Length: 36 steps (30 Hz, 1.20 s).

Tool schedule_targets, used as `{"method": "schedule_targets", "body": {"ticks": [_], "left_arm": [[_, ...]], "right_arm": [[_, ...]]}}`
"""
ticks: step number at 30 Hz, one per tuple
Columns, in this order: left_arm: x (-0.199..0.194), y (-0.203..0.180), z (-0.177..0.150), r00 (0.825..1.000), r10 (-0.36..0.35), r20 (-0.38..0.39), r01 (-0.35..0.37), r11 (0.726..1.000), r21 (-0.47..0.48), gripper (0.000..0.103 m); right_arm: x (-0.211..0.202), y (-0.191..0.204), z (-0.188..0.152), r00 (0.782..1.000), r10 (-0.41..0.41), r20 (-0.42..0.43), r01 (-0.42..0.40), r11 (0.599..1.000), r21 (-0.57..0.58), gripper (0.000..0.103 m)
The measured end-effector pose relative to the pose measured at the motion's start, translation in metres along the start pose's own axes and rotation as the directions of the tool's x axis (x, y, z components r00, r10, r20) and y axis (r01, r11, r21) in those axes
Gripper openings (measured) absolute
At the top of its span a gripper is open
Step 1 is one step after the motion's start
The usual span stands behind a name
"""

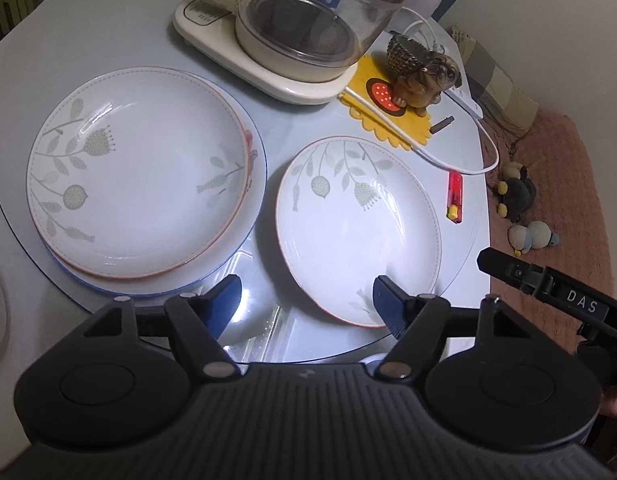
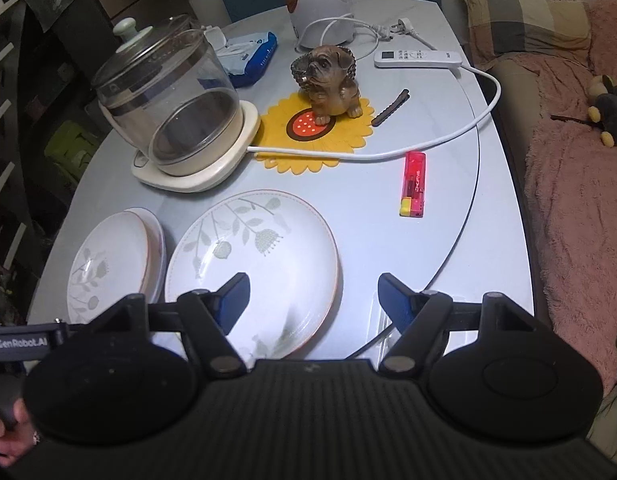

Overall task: Organize plates and bowls
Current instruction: 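Move both grippers to the rim of the larger leaf-pattern plate, then close the left gripper on the plate rim while the right gripper closes beside it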

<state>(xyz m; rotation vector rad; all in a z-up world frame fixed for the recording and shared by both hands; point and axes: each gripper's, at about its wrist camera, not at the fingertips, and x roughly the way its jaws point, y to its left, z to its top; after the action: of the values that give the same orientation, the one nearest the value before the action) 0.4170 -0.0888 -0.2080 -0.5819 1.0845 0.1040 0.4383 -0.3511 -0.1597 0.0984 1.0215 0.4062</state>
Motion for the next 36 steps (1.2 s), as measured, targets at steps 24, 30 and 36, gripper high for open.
{"method": "schedule_targets", "body": {"ticks": [24, 30, 36], "left_arm": [[0.068, 0.002, 0.017, 0.999, 0.004, -0.045, -0.010, 0.989, -0.148, 0.052], [0.078, 0.003, 0.020, 0.999, 0.029, -0.043, -0.036, 0.985, -0.170, 0.038], [0.083, 0.005, 0.024, 0.998, 0.037, -0.040, -0.043, 0.986, -0.163, 0.031]], "right_arm": [[0.092, -0.037, 0.040, 0.989, 0.063, -0.132, -0.071, 0.996, -0.060, 0.041], [0.107, -0.037, 0.041, 0.980, 0.116, -0.161, -0.128, 0.990, -0.064, 0.031], [0.118, -0.033, 0.038, 0.967, 0.169, -0.191, -0.185, 0.980, -0.069, 0.020]]}}
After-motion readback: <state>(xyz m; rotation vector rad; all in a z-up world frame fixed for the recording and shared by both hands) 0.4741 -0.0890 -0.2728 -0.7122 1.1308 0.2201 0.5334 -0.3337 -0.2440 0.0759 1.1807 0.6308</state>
